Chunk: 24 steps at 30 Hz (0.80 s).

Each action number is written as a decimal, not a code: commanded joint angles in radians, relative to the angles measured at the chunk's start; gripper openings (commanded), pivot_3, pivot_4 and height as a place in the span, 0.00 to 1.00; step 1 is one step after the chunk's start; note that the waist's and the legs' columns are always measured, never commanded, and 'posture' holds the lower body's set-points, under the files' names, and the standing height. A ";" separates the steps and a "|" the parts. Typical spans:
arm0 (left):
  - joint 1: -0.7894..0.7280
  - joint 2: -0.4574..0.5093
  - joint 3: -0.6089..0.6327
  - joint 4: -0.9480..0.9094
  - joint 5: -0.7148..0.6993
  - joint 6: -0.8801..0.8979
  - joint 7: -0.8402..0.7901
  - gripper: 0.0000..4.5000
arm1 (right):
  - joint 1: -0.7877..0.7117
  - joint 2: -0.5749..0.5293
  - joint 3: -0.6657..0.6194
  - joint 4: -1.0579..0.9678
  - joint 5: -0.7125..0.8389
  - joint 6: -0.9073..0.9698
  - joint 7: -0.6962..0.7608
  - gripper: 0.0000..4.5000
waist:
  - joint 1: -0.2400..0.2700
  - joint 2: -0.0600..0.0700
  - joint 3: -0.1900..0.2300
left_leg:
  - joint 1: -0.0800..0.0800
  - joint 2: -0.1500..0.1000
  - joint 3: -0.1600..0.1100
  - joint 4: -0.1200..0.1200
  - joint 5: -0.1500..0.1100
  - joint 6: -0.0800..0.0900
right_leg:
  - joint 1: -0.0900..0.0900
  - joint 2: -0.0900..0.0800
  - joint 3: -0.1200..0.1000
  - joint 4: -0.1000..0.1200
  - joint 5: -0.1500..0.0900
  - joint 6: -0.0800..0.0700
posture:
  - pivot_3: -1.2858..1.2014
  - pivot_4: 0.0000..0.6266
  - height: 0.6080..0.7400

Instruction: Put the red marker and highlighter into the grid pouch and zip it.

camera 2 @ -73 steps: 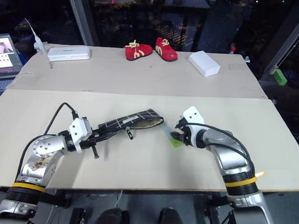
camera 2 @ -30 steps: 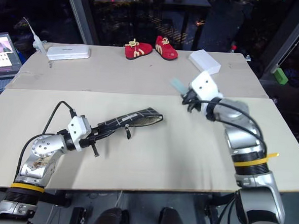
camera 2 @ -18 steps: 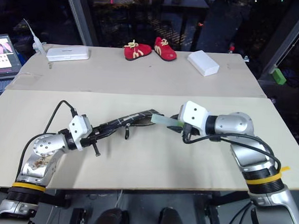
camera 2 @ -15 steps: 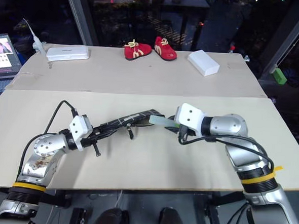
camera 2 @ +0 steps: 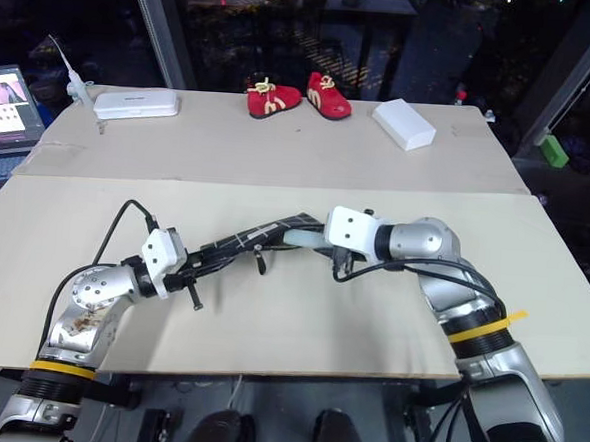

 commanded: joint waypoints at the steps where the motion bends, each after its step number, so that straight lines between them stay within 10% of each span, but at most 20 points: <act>1: -0.013 -0.002 0.001 -0.015 -0.016 -0.014 -0.006 0.00 | -0.053 0.036 0.059 0.028 -0.081 -0.092 -0.014 0.24 | -0.001 0.000 0.000 | 0.000 0.000 0.000 0.000 0.000 0.000 | 0.000 0.000 0.000 0.000 0.000 0.000 | 0.52 0.24 1.00; 17: -0.020 -0.002 0.001 -0.007 -0.016 -0.014 -0.015 0.00 | -0.122 0.221 0.155 0.149 -0.251 -0.236 -0.121 0.24 | 0.001 0.000 0.000 | 0.000 0.000 0.003 0.000 0.000 0.000 | 0.000 0.000 -0.001 0.001 0.000 0.000 | 0.52 0.24 1.00; 24: -0.023 -0.007 0.001 -0.008 -0.016 -0.012 -0.008 0.00 | -0.145 0.293 -0.008 0.125 -0.032 -0.033 -0.064 0.24 | -0.002 0.000 0.000 | 0.000 0.001 0.005 0.000 0.000 0.000 | 0.000 0.000 -0.001 0.001 0.000 0.000 | 0.52 0.24 1.00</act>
